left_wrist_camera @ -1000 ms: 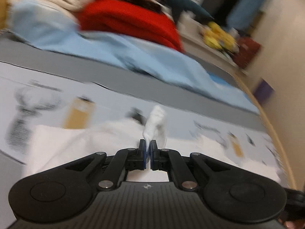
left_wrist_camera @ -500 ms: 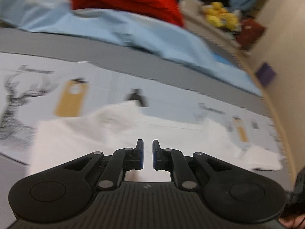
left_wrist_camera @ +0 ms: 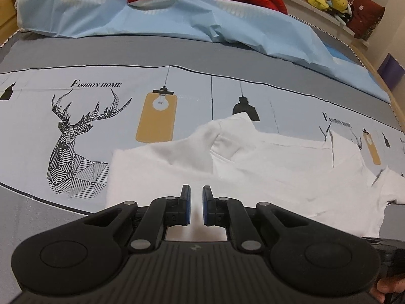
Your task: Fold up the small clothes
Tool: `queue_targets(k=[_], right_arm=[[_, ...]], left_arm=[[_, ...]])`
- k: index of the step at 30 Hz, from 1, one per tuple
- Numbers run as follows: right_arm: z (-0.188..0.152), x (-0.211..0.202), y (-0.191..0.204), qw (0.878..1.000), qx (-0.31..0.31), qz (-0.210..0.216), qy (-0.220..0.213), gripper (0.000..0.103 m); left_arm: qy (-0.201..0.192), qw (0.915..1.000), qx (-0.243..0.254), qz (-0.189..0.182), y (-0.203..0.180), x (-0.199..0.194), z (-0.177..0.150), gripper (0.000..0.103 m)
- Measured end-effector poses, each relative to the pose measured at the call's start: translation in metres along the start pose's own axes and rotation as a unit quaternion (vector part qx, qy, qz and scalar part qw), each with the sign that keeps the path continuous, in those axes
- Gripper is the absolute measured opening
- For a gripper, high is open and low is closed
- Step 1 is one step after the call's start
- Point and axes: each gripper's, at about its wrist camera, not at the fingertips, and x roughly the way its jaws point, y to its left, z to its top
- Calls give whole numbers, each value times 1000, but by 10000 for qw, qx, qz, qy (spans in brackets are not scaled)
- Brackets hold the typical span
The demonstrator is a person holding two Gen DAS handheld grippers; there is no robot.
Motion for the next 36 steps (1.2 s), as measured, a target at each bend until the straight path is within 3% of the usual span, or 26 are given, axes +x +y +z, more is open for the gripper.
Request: queue_targets(k=[3,6,8,9,11,12,14,16,24,28,31,34,36], right_arm=[[2,-7,8,9990,-364,-98,-225,3],[11,-33,10,9963,-410,366,-659,3],[19,-70,11,9867,-454,925,-1254,2],[23,-97,11,9757,-609,1221,-1714,2],[31,-132,-2,9595,-846,1282,-2363,2],[38,-132,-16,9643,-706,1066,-2318,2],[48,-114,-64,9825,13,310,-1838,2],[48,-103,-98,9853,314,-331,-1648,2],[51,-114,-148,9793,646,-494,-1852,2],[56,-115,-161,9734,765,-619,-2071,2],[57,-100,-175,9776,846,-930,-1689,2],[57,-91,-186,9781,1010,-813,-1627,2],[60,-89,-186,9785,951,-788,-1650,2]], left_arm=[[-55,9999,-86,49,7,-7,2,10],[-180,9992,-328,140,25,-14,11,10],[-280,9975,-591,249,43,-20,16,10],[-299,9967,-689,297,50,-22,18,10],[-337,9952,-846,358,61,-25,21,10],[-340,9949,-878,367,64,-25,22,10],[-298,9949,-888,362,66,-23,23,10],[-230,9953,-879,340,64,-19,23,10],[42,9976,-694,69,32,8,17,10],[179,9977,-649,-44,17,24,13,17],[321,9972,-648,-208,7,33,10,25],[658,9957,-475,-436,-5,48,3,25],[1020,9936,-11,-482,-15,60,-9,25]])
